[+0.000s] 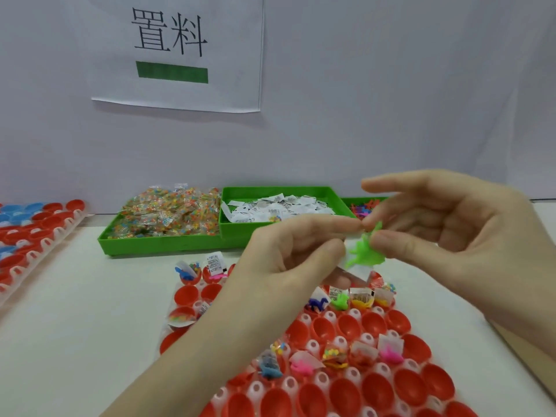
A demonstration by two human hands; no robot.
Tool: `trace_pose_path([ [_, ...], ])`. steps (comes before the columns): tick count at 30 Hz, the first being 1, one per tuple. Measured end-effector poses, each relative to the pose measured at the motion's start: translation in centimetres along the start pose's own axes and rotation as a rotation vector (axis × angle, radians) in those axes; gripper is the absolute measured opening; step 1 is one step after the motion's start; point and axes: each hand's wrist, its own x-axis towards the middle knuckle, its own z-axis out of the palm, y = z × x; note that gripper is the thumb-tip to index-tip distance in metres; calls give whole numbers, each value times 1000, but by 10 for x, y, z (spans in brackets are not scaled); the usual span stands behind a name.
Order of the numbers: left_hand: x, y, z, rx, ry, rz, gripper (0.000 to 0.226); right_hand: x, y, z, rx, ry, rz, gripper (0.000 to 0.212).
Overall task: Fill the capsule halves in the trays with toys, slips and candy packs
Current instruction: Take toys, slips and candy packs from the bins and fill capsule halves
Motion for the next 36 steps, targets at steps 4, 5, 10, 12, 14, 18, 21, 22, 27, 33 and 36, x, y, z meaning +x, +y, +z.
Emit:
trace_pose_path([
  [4,4,-2,8,-42,-1,-59,25,-7,0,-2,-216,42,-47,41],
  [5,5,-4,10,-51,-11,-91,26,-10,2,-3,-289,35,-50,42],
  [10,11,-21,28,-162,-15,-315,29,-22,15,-16,-390,-109,95,35],
  [12,12,-27,37,-284,-4,-426,33,-30,25,-20,-323,-159,208,41],
  [14,13,-33,46,-306,10,-497,36,-37,35,-22,-291,-152,285,42],
  [18,12,-41,60,-290,26,-567,38,-49,47,-24,-110,-76,397,38],
  [21,11,-46,62,-186,-13,-570,28,-57,52,-29,-67,-81,430,34],
  [22,11,-47,61,-110,-43,-565,23,-60,55,-31,-101,-87,441,33],
  [27,9,-46,45,299,-18,-394,15,-72,76,-39,-552,-241,505,33],
  [33,4,-35,21,277,156,-254,5,-78,94,-34,-713,-358,442,18],
  [36,1,-30,11,265,216,-184,5,-77,99,-32,-772,-368,424,10],
])
